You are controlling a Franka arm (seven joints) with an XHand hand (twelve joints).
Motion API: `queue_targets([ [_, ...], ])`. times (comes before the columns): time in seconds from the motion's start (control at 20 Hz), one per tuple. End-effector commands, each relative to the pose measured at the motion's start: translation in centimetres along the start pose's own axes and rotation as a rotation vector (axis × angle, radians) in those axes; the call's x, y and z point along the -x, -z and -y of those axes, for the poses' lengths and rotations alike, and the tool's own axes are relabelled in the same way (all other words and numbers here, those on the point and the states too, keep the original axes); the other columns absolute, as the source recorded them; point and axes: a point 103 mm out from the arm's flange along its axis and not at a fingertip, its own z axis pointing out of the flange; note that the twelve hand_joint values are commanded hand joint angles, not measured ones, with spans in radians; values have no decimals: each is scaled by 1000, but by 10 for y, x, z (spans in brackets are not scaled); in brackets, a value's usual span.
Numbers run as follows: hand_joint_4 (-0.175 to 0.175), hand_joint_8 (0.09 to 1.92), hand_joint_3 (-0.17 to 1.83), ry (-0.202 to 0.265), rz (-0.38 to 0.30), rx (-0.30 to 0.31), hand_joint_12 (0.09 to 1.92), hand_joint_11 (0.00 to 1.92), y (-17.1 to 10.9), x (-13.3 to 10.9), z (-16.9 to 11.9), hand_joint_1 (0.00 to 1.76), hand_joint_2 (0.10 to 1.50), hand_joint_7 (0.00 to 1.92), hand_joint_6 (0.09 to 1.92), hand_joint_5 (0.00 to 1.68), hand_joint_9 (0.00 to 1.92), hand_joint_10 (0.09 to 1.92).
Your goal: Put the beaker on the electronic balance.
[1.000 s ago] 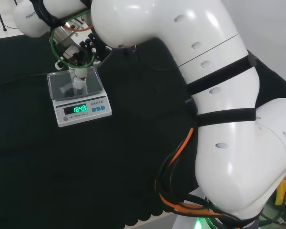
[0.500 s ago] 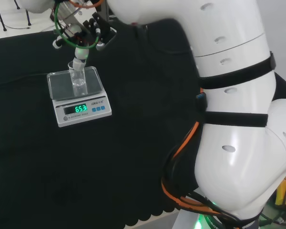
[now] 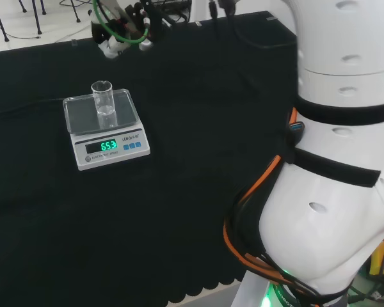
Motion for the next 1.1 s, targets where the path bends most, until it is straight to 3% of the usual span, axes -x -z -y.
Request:
queue_targets([
  [0.05, -50, 875, -50, -91, -5, 73, 1201, 1029, -3, 15, 44, 1054, 1212, 1154, 1225, 841, 1239, 874],
  [0.4, -54, 876, -46, -131, -4, 51, 1197, 1030, -11, 17, 63, 1058, 1211, 1151, 1228, 843, 1232, 874],
  [0.9, -55, 879, -45, -135, -24, 44, 1196, 1030, -15, 12, 78, 1059, 1210, 1149, 1228, 844, 1230, 875],
  [1.1, -56, 880, -44, -156, -28, 46, 1196, 1030, -16, 12, 97, 1059, 1210, 1149, 1228, 844, 1229, 876],
])
